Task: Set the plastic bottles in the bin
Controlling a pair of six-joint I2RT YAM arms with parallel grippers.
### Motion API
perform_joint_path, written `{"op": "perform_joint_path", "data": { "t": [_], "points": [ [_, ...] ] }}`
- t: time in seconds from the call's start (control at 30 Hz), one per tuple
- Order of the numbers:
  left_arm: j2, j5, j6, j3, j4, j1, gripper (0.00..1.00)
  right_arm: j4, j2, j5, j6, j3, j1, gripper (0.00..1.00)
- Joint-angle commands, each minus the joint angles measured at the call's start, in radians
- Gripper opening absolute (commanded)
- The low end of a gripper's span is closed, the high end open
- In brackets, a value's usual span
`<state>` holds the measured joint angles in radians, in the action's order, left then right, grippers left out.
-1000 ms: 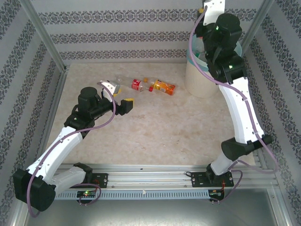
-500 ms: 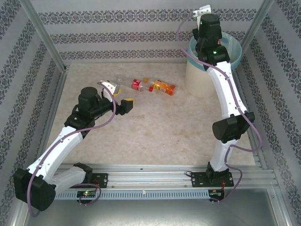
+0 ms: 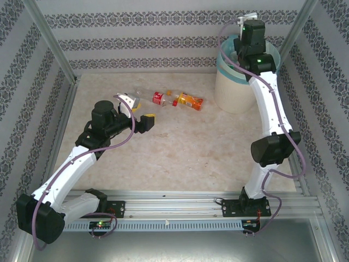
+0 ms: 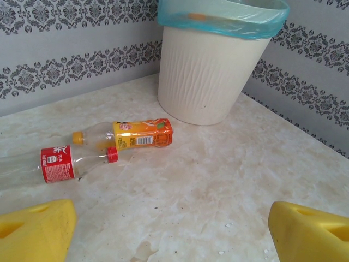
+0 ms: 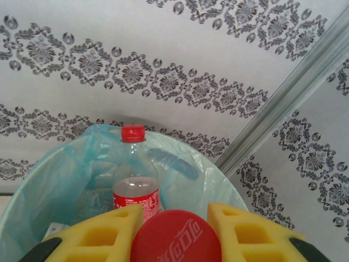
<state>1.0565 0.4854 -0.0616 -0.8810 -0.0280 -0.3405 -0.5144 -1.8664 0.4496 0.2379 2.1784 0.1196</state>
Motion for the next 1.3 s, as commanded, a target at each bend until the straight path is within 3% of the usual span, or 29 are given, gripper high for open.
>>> {"op": "perform_joint_path", "data": {
  "t": [0.0, 0.3, 0.43, 0.6, 1.07, 1.27],
  "points": [
    [0.004, -0.010, -0.011, -0.006, 0.034, -0.010, 0.91, -0.086, -0.017, -0.066, -0.078, -0.097, -0.040, 0.00],
    [0.011, -0.014, -0.010, -0.008, 0.033, -0.010, 0.90, -0.034, -0.013, -0.087, -0.094, -0.172, -0.070, 0.00],
    [0.016, -0.016, -0.015, -0.009, 0.043, -0.011, 0.90, 0.004, 0.001, 0.027, -0.023, -0.105, -0.036, 0.00],
    [0.020, -0.013, -0.020, -0.001, 0.049, -0.010, 0.90, 0.084, 0.005, 0.075, 0.032, -0.015, -0.027, 0.00],
    [0.007, -0.023, -0.030, 0.008, 0.051, -0.009, 0.90, 0.292, -0.085, 0.107, 0.114, 0.092, -0.027, 0.00],
    [0.035, 0.057, -0.081, -0.038, 0.053, -0.016, 0.89, 0.309, -0.164, 0.081, 0.080, 0.187, -0.038, 0.00]
  ]
}}
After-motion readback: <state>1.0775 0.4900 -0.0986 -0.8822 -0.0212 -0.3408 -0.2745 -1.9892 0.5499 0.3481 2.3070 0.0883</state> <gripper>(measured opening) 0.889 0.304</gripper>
